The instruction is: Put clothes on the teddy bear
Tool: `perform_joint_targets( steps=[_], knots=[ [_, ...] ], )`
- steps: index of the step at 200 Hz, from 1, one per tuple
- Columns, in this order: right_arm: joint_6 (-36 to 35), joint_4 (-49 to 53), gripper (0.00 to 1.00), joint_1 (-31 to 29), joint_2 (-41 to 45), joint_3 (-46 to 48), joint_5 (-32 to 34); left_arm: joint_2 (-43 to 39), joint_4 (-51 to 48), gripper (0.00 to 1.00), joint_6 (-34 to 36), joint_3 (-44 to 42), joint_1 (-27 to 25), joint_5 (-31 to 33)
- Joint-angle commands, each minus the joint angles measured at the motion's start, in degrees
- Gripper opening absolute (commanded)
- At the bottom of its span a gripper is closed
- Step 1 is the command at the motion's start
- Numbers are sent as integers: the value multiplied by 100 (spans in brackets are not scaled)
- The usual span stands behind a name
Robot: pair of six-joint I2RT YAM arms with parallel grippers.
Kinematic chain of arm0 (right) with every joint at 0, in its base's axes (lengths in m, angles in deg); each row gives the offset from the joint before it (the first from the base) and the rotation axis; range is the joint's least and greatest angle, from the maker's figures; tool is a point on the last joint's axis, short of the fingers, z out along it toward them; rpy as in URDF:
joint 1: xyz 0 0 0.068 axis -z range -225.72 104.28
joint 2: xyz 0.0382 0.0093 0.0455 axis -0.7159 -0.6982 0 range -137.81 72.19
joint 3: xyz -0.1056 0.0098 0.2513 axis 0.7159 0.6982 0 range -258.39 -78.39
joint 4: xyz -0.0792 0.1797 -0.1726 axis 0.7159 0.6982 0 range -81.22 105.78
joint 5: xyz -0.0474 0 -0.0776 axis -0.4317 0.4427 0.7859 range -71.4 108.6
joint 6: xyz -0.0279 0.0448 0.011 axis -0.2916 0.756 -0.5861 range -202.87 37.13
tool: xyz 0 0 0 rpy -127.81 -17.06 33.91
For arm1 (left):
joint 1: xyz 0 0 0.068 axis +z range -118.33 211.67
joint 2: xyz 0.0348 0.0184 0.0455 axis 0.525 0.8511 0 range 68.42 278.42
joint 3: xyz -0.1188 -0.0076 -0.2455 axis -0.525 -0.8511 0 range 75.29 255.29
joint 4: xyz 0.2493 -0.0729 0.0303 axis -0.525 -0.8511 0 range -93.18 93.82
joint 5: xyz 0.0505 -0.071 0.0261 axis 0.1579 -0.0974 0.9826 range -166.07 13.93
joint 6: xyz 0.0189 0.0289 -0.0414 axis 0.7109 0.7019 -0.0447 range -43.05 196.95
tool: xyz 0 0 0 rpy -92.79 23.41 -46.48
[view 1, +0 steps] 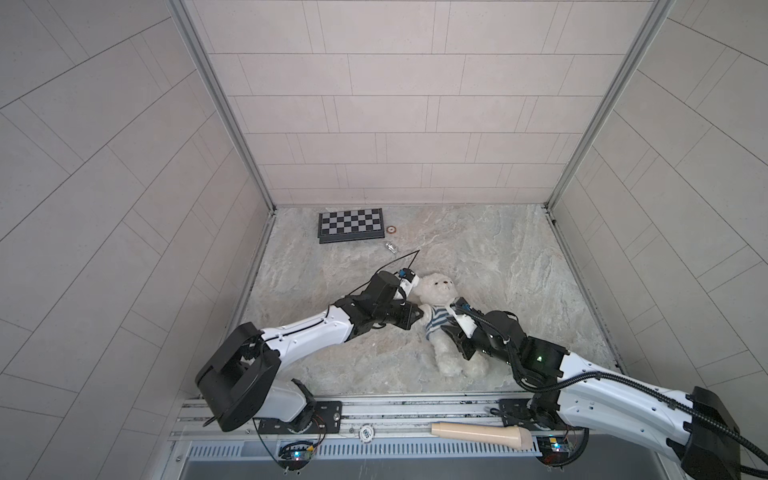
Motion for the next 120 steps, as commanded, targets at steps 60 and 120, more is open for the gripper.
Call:
perform_joint_targets(
  steps=[60,120],
  knots=[
    [-232,706,58,-20,210,-492,412,-112,35,0,133,100,47,-28],
    [-126,-14,48,40,-663,-443,84,-112,73,0,84,124,39,-37]
  ],
)
